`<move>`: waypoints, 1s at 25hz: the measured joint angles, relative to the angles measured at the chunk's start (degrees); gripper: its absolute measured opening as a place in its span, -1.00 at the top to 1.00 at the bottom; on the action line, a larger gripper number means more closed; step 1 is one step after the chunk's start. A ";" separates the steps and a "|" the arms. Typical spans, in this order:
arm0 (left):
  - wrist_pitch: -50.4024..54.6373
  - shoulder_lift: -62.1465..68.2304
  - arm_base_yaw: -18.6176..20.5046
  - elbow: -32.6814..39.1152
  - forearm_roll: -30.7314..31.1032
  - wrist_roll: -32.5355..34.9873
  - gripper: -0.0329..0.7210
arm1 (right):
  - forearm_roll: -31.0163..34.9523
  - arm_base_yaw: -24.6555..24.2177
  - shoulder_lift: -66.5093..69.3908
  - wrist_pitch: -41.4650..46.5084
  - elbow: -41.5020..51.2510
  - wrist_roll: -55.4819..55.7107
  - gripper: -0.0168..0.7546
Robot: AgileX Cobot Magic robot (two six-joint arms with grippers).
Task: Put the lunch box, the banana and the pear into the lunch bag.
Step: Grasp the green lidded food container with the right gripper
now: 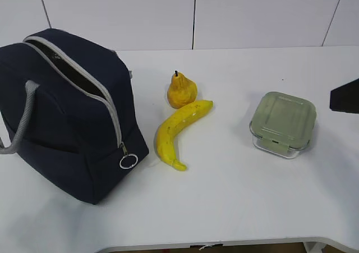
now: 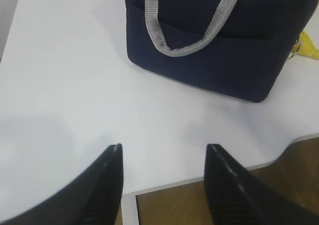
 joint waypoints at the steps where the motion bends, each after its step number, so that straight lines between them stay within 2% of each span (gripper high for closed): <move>1: 0.00 0.00 0.00 0.00 0.00 0.00 -0.11 | 1.75 0.00 0.88 -0.39 0.00 -1.46 -0.48; 7: 0.00 0.00 0.00 0.00 0.00 0.00 -0.11 | 10.96 -1.35 5.73 -1.28 0.00 -8.98 -0.48; 15: 0.00 0.00 0.00 0.00 0.00 0.00 -0.11 | 25.08 -9.88 12.30 3.66 -0.09 -22.12 -0.48; 19: 0.00 0.00 0.00 0.00 0.00 0.00 -0.11 | 28.06 -11.60 14.23 5.09 -0.09 -25.61 -0.48; 25: 0.00 0.00 0.00 0.00 0.00 0.00 -0.11 | 28.58 -14.41 17.69 7.10 -0.09 -28.26 -0.48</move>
